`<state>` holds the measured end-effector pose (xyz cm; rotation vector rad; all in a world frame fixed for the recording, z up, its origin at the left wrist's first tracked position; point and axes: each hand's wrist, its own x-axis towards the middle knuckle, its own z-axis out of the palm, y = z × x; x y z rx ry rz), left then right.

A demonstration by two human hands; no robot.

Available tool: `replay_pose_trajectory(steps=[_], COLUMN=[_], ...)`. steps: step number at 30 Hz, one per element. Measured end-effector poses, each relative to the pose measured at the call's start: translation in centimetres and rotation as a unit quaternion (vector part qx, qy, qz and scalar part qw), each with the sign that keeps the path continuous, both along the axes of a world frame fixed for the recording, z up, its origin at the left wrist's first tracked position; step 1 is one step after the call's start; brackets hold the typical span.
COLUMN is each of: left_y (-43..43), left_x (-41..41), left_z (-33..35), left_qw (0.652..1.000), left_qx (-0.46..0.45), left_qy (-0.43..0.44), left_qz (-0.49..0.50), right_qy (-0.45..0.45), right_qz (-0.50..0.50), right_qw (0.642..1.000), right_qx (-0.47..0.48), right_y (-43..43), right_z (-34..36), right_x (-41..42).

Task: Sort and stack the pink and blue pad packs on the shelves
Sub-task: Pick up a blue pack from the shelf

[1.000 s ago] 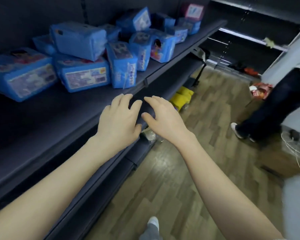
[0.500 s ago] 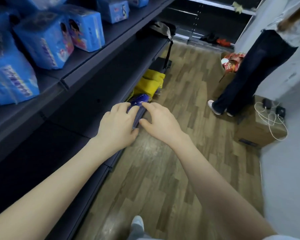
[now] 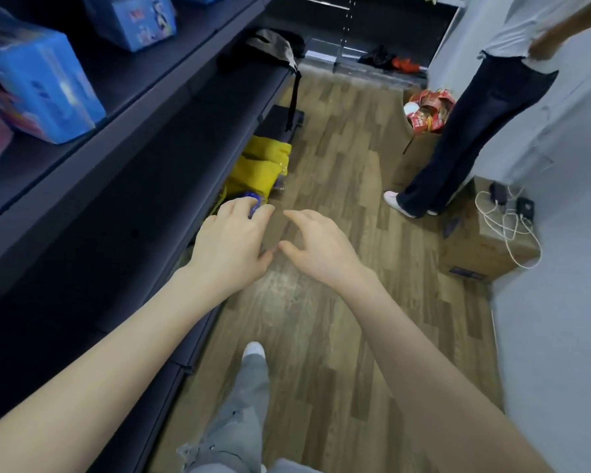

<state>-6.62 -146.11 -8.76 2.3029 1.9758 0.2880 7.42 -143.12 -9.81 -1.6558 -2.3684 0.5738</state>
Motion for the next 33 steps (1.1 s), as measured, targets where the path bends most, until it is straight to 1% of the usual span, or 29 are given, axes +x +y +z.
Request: replay_pose_trajectory(steps=[5,9,12,16,21,27,33], left_y=[9.3,17.4,23.0,28.8,34.2,39.4,44.5], left_x=[-0.2,-0.6,-0.3,0.0,-0.4,-1.7,-3.6], left_z=[-0.9,-0.9,0.0,0.7,1.5,2.3,4.0], left_qw=[1.000,0.998,0.998,0.997,0.997,0.999,0.997], left_qx=[0.002,-0.009,0.010,0.027,0.003,0.011,0.025], left_qy=[0.006,0.012,0.022,0.044,0.055,0.035,0.034], left_qz=[-0.025,-0.059,-0.062,-0.061,-0.057,-0.024,0.059], right_qy=[-0.013,-0.039,-0.046,-0.059,-0.057,-0.038,-0.018], right_qz=[-0.029,-0.036,-0.049,-0.070,-0.080,-0.044,0.046], right_qw=[0.999,0.999,0.998,0.996,0.995,0.998,0.997], right_qx=[-0.005,-0.009,0.001,0.007,0.011,0.032,0.065], right_y=[8.5,15.8,20.7,26.0,31.2,37.4,45.3], right_z=[-0.4,0.4,1.4,2.8,3.9,4.9,5.8], right_x=[0.3,0.2,0.4,1.0,1.3,-0.2,-3.3])
